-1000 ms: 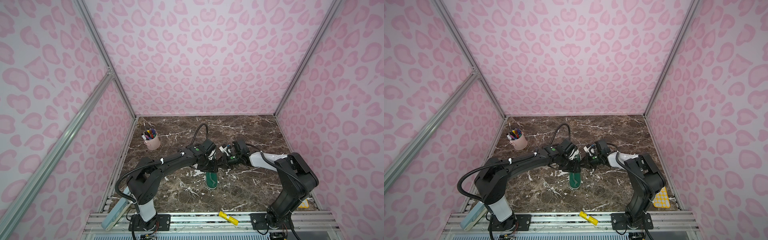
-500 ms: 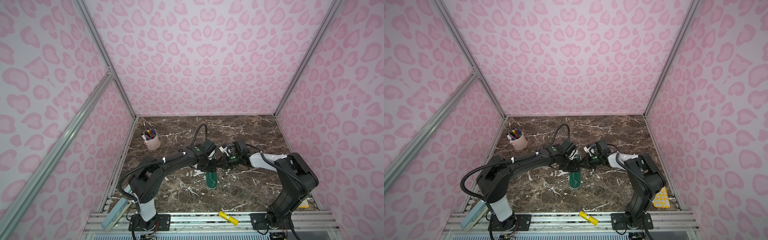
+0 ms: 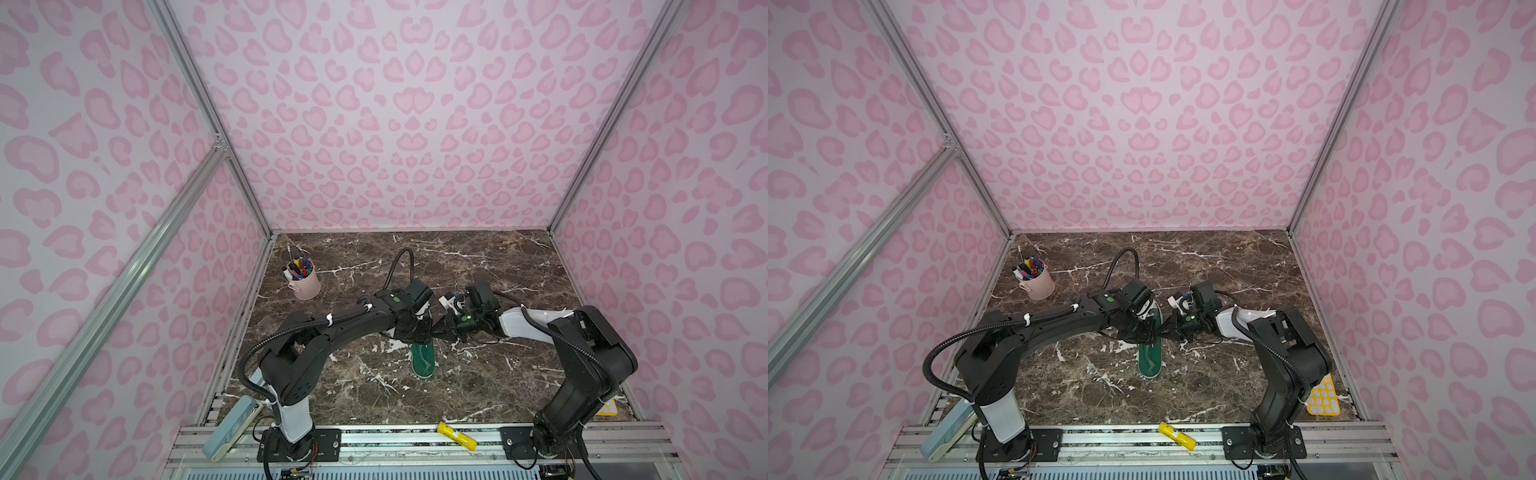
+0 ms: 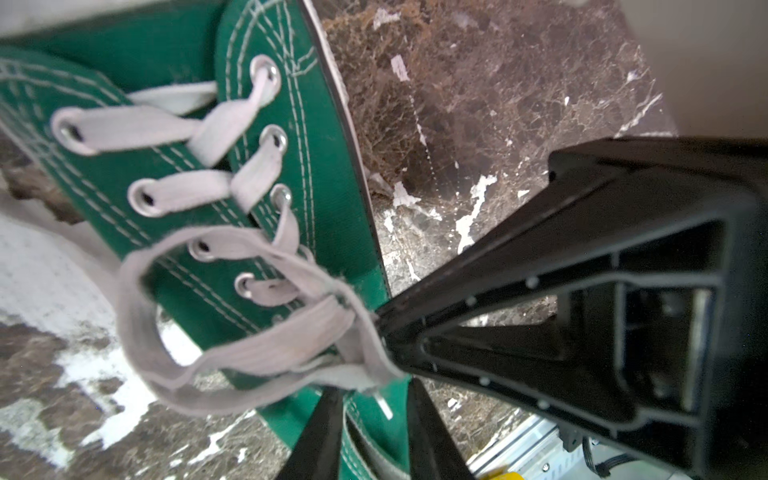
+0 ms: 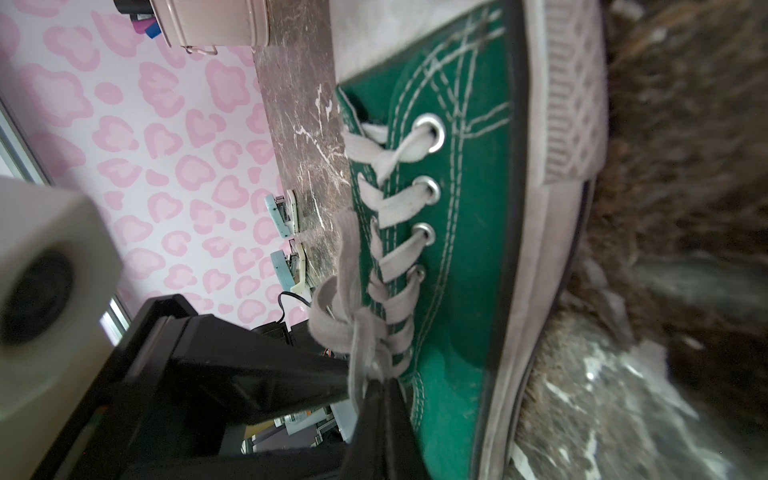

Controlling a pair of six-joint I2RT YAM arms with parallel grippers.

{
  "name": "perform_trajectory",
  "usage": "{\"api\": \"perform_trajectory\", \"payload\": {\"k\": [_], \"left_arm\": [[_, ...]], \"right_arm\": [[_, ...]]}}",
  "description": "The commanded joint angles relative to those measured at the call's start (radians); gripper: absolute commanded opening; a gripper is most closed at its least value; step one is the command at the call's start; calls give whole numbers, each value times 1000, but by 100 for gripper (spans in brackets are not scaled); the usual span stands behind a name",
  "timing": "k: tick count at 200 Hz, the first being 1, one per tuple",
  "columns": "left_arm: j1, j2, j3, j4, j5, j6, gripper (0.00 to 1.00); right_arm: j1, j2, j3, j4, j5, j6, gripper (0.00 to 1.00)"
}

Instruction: Tie the shoes

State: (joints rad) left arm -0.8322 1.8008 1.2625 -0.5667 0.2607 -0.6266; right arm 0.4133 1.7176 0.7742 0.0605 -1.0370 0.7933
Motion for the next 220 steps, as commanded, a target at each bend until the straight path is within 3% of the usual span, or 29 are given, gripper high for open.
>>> {"api": "perform_trajectory", "payload": {"k": [1, 52, 142, 220], "left_arm": [[1, 3, 2, 16, -6, 1, 26], [0, 8, -1, 21, 7, 0, 26], [-2, 12, -5, 19, 2, -4, 34], [-1, 23, 11, 6, -47, -16, 30]], "right_arm": [[2, -7, -13, 13, -7, 4, 0], [3, 1, -10, 34, -9, 18, 0], [1, 27, -7, 119, -31, 77, 0], [1, 32, -18, 149, -40, 96, 0]]}}
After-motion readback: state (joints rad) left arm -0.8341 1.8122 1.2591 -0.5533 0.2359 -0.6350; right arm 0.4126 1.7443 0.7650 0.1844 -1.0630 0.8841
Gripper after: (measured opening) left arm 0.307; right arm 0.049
